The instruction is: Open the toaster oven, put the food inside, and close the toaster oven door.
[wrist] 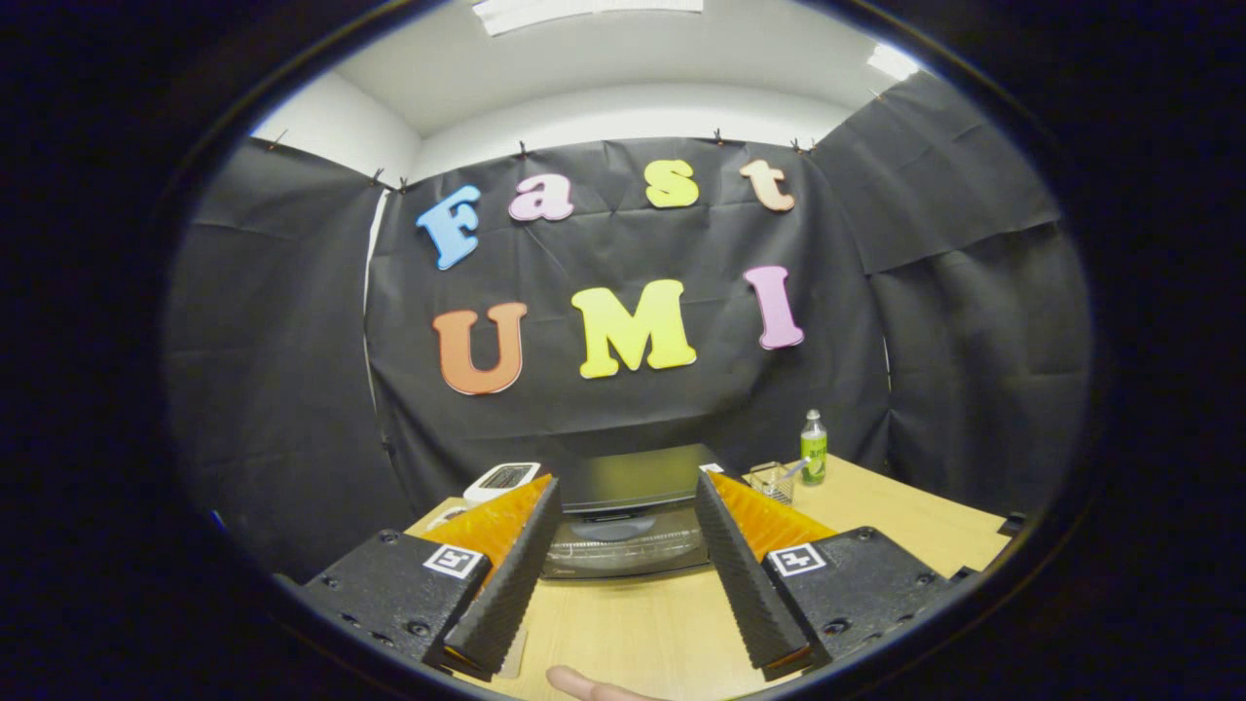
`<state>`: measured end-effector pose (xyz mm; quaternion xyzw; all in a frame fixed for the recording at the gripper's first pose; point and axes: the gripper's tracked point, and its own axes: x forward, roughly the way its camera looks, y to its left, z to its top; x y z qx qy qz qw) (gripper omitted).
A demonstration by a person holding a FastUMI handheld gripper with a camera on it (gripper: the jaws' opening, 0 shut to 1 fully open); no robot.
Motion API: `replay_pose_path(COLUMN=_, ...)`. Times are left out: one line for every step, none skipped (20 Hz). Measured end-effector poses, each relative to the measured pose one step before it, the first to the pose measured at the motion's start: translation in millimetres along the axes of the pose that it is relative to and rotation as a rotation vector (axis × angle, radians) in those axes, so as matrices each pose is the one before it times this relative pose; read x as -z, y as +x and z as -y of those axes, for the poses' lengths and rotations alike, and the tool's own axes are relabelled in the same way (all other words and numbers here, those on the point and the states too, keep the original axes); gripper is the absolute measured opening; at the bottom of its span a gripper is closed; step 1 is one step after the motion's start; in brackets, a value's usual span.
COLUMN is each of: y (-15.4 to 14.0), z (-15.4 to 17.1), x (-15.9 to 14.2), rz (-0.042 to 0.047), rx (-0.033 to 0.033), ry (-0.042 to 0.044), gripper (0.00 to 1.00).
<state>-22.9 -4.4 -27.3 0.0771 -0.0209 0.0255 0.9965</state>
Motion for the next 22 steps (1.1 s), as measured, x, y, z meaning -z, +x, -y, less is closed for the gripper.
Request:
replay_pose_path(y=-4.13, z=2.08, x=-3.00, rz=0.00075, rx=0.00578, ry=-0.00170, gripper=0.92)
replay_pose_path(y=-4.41, z=2.07, x=-1.17, rz=-0.00094, rx=0.00575, ry=-0.00028, gripper=0.92)
replay_pose_path(y=-3.60, z=1.27, x=-1.23, rz=-0.00482, rx=0.00456, ry=0.00009, gripper=0.92)
replay_pose_path(y=-2.76, z=1.56, x=-1.21, rz=-0.00200, rx=0.00188, ry=0.00300, gripper=0.92)
replay_pose_path(y=-2.80, z=0.91, x=-1.95, rz=-0.00063, rx=-0.00035, ry=0.00254, gripper=0.92)
replay_pose_path(y=-1.74, z=1.34, x=-0.62, rz=0.00057, rx=0.00121, ry=0.00234, gripper=0.92)
replay_pose_path(y=-0.46, z=1.45, x=-2.06, rz=0.00109, rx=0.00368, ry=0.00155, gripper=0.92)
replay_pose_path(y=-0.20, z=2.57, x=-0.83, rz=0.00006, rx=0.00403, ry=0.00128, gripper=0.92)
replay_pose_path(y=-1.14, z=1.13, x=-1.42, rz=-0.00004, rx=0.00172, ry=0.00147, gripper=0.92)
replay_pose_path(y=-0.03, z=0.39, x=-0.25, rz=0.00034, rx=-0.00029, ry=0.00330, gripper=0.92)
replay_pose_path(y=-0.81, z=1.36, x=-0.33, rz=-0.00142, rx=0.00128, ry=0.00407, gripper=0.92)
replay_pose_path(y=-0.87, z=1.06, x=0.56, rz=-0.00202, rx=0.00175, ry=0.00307, gripper=0.92)
replay_pose_path(y=-0.51, z=0.51, x=0.01, rz=-0.00056, rx=0.00252, ry=0.00126, gripper=0.92)
replay_pose_path(y=0.35, z=0.41, x=0.20, rz=-0.00094, rx=0.00106, ry=-0.00193, gripper=0.92)
replay_pose_path(y=-0.47, z=0.14, x=0.43, rz=-0.00185, rx=0.00116, ry=0.00029, gripper=0.92)
replay_pose_path(y=0.66, z=0.07, x=-0.32, rz=-0.00186, rx=-0.00050, ry=-0.00055, gripper=0.92)
replay_pose_path(y=-0.83, z=-0.71, x=0.50, rz=-0.00129, rx=-0.00023, ry=-0.00248, gripper=0.92)
replay_pose_path(y=-1.76, z=-0.97, x=-0.81, rz=0.00130, rx=-0.00236, ry=-0.00419, gripper=0.92)
replay_pose_path(y=-1.21, z=-1.39, x=-1.17, rz=0.00279, rx=-0.00246, ry=-0.00468, gripper=0.92)
replay_pose_path(y=-0.87, z=-0.44, x=-1.16, rz=0.00236, rx=-0.00182, ry=-0.00502, gripper=0.92)
replay_pose_path(y=-1.36, z=-0.88, x=-1.28, rz=0.00477, rx=-0.00181, ry=-0.00371, gripper=0.92)
replay_pose_path(y=-1.46, z=-2.37, x=-1.45, rz=0.00495, rx=-0.00457, ry=-0.00517, gripper=0.92)
